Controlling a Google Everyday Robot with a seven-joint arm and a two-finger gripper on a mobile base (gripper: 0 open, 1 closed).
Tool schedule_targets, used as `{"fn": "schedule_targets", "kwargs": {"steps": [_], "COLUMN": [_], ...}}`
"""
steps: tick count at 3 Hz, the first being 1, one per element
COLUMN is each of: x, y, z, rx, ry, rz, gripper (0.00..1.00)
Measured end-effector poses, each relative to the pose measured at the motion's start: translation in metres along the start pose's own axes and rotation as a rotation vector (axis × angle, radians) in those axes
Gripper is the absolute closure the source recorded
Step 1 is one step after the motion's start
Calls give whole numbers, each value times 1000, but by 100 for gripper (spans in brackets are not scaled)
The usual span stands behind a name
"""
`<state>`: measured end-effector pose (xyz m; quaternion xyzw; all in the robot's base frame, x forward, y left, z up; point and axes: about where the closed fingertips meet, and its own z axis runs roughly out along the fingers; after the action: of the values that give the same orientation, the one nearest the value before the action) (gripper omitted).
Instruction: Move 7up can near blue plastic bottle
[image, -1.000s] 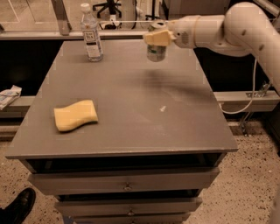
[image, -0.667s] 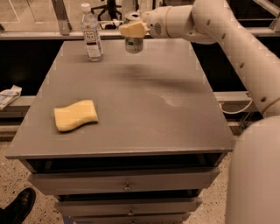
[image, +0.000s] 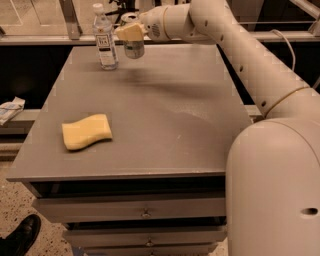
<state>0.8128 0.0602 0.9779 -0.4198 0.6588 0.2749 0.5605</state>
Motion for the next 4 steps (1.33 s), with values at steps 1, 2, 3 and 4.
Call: {"fn": "schedule_targets", "kwargs": {"steps": [1,2,3,4], "x": [14,25,30,41], "y": [8,14,12,3], "z": [24,42,54,60], "rx": [-9,-17,-14,6], "ry": [18,25,16,17], "rz": [21,43,64,72], "gripper": [100,100,84,52]}}
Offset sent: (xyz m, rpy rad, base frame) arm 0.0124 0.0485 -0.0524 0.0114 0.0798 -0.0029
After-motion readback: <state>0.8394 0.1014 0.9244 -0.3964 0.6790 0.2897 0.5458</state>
